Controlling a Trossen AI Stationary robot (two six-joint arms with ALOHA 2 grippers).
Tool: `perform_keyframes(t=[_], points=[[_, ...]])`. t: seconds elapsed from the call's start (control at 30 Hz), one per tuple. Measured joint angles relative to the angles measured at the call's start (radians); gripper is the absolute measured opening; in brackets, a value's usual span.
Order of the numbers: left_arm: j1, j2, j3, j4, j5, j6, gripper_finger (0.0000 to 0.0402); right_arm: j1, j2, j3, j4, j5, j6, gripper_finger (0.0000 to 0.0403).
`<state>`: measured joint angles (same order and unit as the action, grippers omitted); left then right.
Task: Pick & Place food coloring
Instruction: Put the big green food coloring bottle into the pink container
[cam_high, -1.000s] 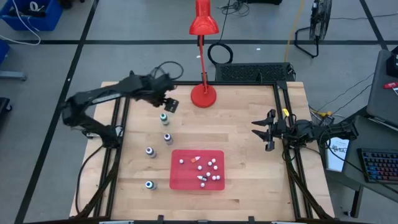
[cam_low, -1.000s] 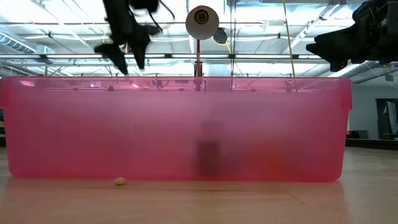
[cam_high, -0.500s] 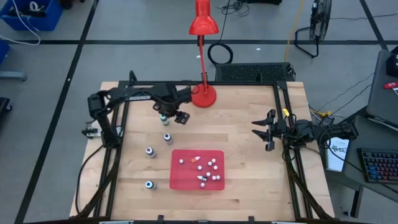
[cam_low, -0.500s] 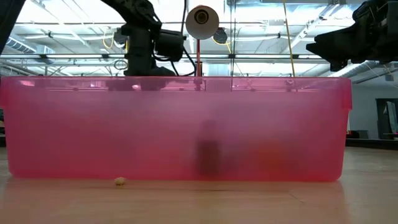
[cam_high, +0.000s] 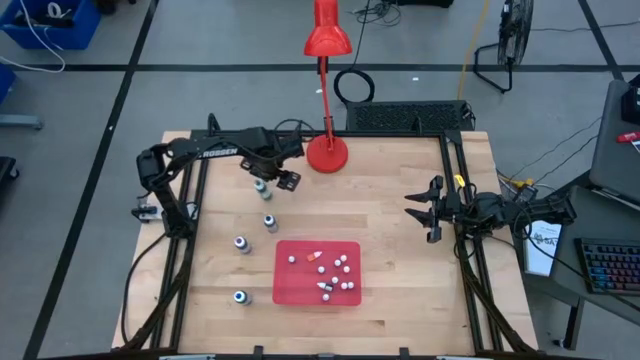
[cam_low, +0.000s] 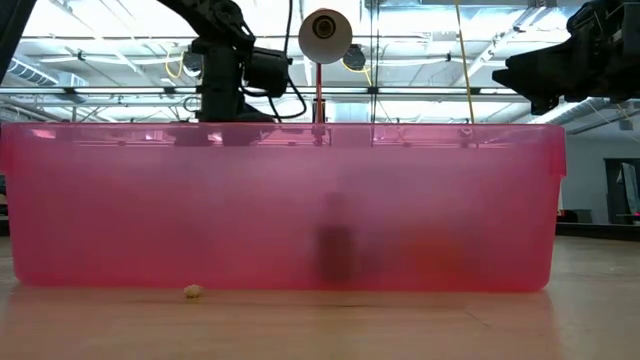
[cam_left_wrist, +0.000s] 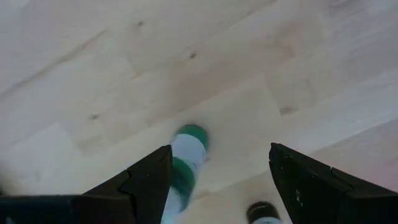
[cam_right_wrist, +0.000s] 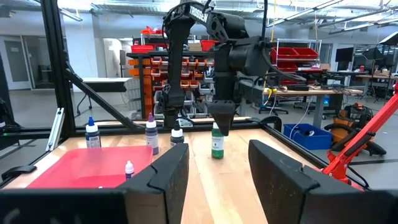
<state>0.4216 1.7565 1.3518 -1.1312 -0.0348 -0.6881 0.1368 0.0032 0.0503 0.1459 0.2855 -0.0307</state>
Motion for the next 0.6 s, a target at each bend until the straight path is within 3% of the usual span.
perform_keyframes(t=[0.3,0.6], points=[[0.005,0.002,-0.001,0.019,0.009,0.021,0.0269,0.0,0.0,0.0,0.0,0.0,0.0,0.0155],[-0.008,0.002,-0.001,-0.074,-0.014,-0.019,0.0269,0.0,0.0,0.0,0.0,0.0,0.0,0.0155]])
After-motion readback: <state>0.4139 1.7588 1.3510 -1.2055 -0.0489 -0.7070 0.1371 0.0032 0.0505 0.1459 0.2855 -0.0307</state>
